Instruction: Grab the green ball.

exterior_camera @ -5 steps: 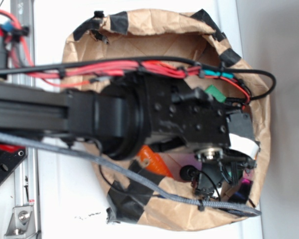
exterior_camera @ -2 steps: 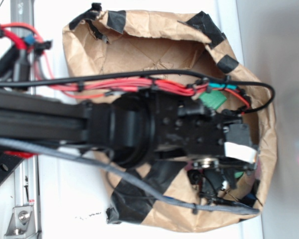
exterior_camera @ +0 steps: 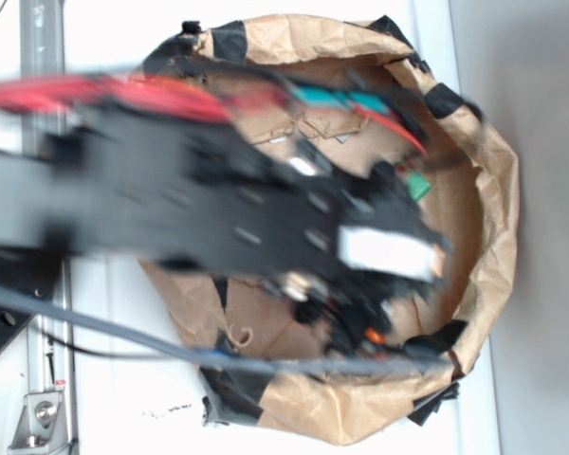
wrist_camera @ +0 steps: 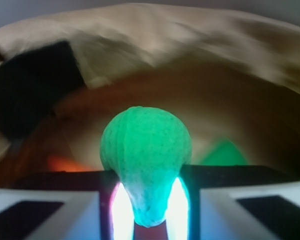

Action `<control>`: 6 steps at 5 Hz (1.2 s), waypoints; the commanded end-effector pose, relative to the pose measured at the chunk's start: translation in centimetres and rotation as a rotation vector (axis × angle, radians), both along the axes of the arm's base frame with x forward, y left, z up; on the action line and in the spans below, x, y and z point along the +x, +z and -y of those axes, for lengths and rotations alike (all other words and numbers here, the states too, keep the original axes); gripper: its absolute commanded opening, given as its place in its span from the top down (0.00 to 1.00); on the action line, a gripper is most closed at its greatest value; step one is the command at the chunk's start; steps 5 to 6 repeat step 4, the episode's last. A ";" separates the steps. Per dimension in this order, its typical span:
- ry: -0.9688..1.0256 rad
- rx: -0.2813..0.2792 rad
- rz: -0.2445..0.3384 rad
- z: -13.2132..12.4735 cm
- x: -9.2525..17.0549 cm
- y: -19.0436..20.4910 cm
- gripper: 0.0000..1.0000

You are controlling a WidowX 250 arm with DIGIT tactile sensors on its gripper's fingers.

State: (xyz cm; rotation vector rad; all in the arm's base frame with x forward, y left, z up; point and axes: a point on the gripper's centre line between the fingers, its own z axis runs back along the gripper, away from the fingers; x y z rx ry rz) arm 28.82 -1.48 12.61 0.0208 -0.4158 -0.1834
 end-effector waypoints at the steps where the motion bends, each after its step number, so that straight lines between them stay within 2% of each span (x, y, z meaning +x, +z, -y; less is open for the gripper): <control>1: 0.189 0.028 -0.143 -2.8 -4.0 7.4 1.00; 2: 0.314 0.038 -0.282 -2.9 -5.5 8.3 1.00; 3: 0.571 0.037 -0.201 -2.5 -6.7 7.7 1.00; 4: 0.614 -0.001 -0.206 -2.6 -6.8 7.3 1.00; 6: 0.614 -0.001 -0.206 -2.6 -6.8 7.3 1.00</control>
